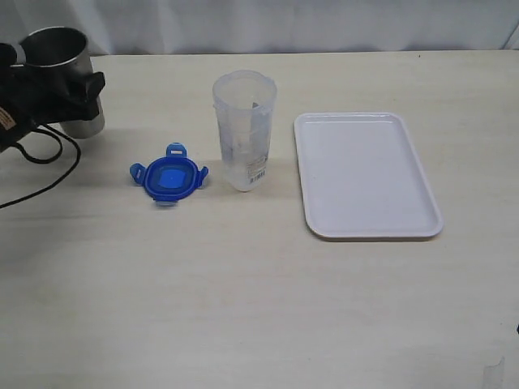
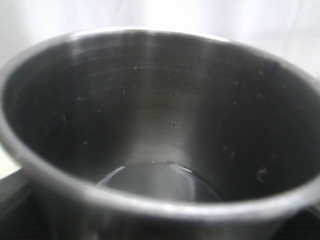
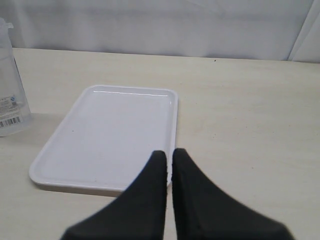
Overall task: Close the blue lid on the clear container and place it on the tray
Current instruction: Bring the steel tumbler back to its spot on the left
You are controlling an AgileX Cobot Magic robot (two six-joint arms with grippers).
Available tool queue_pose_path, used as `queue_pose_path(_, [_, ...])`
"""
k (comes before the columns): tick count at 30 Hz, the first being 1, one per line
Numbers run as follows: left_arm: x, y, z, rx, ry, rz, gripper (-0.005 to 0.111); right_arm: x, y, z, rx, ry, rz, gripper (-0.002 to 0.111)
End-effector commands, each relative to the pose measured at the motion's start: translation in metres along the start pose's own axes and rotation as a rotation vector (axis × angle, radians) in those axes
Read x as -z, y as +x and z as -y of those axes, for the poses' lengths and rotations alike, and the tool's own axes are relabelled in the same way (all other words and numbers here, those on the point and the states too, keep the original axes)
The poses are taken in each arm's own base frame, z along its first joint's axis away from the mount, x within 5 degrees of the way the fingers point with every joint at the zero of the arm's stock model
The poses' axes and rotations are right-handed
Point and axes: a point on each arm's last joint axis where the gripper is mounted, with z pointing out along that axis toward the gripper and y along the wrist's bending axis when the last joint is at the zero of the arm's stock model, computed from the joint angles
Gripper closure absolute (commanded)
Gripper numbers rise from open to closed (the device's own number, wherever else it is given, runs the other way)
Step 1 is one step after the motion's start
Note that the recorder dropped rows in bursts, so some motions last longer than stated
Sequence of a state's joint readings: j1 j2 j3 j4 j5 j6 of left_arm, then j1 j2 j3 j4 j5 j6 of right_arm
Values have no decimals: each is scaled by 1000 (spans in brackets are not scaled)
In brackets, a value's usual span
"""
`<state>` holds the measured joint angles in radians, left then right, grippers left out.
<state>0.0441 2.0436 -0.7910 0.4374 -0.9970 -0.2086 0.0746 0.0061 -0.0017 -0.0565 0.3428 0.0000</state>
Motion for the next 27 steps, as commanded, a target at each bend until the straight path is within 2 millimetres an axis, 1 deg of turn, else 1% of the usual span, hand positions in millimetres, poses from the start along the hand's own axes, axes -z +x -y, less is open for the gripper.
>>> queue_pose_path(1, [-2, 3, -6, 33, -56, 85, 107, 0, 0, 0, 3, -3, 5, 104])
queue_pose_path(8, [-5, 20, -6, 45, -50, 87, 107, 0, 0, 0, 3, -3, 5, 104])
queue_pose_path(14, [-6, 28, -8, 61, -70, 66, 107, 0, 0, 0, 3, -3, 5, 104])
queue_pose_path(27, [-6, 30, -9, 62, -73, 45, 107, 0, 0, 0, 3, -3, 5, 104])
